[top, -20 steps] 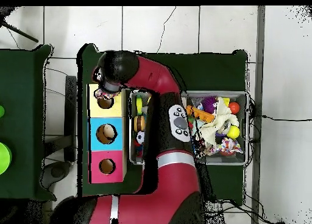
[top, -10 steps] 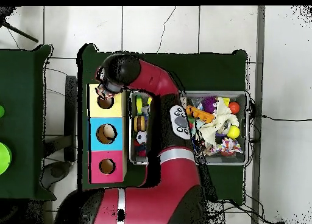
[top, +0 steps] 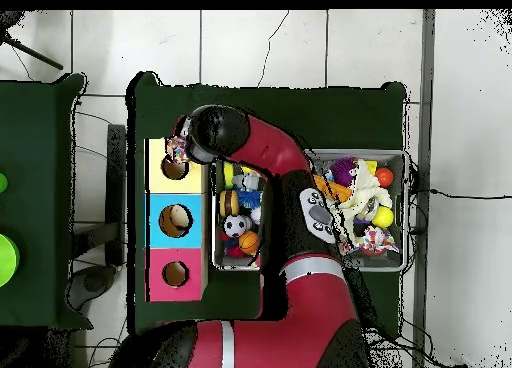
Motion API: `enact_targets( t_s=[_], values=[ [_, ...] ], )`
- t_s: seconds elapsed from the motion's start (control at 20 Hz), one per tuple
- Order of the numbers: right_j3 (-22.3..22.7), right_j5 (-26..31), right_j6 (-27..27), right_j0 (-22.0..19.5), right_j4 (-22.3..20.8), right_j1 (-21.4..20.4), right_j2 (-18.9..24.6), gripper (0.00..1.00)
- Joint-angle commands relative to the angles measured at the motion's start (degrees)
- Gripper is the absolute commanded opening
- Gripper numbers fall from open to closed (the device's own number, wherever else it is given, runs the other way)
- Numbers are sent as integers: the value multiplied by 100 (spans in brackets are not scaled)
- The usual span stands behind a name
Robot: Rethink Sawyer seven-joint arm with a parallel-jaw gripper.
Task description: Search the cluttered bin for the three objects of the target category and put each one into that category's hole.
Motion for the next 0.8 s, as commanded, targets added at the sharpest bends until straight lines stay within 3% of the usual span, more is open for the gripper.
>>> enact_targets(
  t_s=[0.05,0.5,0.8],
  values=[
    [1112,521,431,-55,-48,-580,376,0],
    [932,690,1128,347,95,-730,166,0],
    [926,657,1054,350,120,-680,162,0]
  ],
)
